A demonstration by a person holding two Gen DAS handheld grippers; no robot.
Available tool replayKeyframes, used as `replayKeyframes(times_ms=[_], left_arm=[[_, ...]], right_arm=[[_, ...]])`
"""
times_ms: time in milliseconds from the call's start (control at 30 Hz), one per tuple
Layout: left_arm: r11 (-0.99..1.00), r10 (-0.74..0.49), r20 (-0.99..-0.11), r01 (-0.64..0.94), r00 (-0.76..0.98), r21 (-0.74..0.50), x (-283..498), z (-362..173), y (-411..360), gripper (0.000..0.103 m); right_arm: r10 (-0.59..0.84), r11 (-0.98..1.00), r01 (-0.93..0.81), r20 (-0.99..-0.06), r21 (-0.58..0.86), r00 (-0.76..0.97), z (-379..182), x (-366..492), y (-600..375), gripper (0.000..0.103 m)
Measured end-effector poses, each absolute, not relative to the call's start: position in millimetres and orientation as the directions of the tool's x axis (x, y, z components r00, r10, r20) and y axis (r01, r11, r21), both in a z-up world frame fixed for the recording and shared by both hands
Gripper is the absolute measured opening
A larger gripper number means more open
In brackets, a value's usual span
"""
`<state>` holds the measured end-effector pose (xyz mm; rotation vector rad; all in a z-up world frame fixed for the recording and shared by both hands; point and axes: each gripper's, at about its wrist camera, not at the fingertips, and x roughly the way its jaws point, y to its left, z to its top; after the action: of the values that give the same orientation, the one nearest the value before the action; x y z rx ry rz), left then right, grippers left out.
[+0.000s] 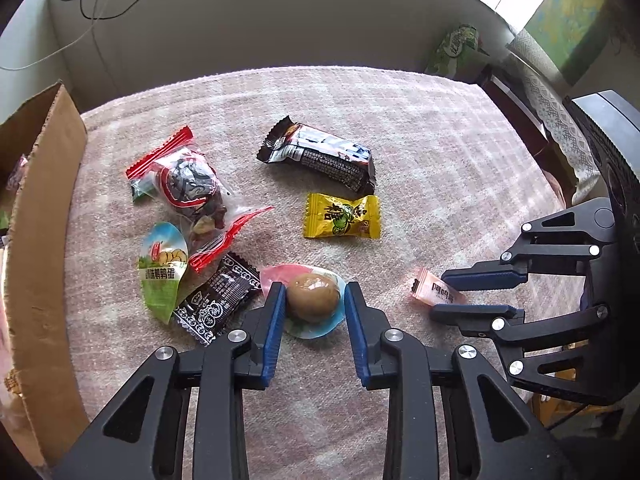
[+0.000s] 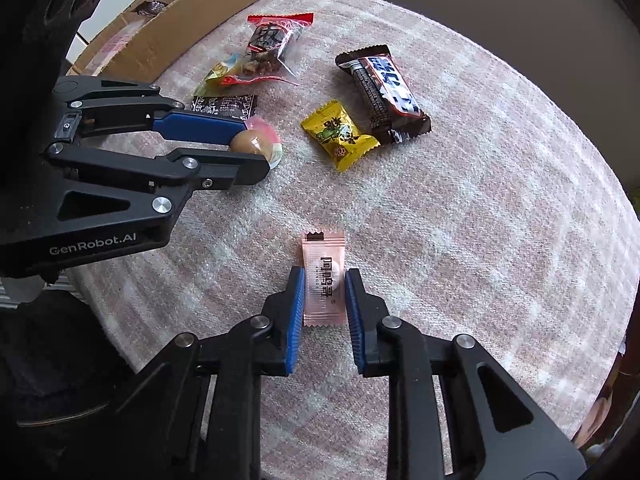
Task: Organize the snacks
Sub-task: 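Grasp the pink egg candy with the left gripper while the right grasps the pink rectangular candy, then carry both held candies over the box and open both grippers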
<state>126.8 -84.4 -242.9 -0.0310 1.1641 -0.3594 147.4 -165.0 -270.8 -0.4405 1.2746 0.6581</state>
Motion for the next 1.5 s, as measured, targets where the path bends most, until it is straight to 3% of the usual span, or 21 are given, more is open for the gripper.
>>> replayKeyframes(times_ms=[600, 1500], left_arm=[[0.948, -0.311, -0.852, 0.208, 0.421, -0.243, 112.8, -196.4, -49.0, 0.028], [0.967, -0.141, -0.823, -0.101, 0.550, -0.233, 77.8, -162.0, 97.3, 0.028]], right_arm=[[0.245, 0.761, -0.648, -0.942, 0.039, 0.231, -211.0, 154.4, -179.1, 0.021], [0.383, 0.562, -0.827, -0.892, 0.018, 0.241, -152.6, 172.6, -16.7, 0.021]])
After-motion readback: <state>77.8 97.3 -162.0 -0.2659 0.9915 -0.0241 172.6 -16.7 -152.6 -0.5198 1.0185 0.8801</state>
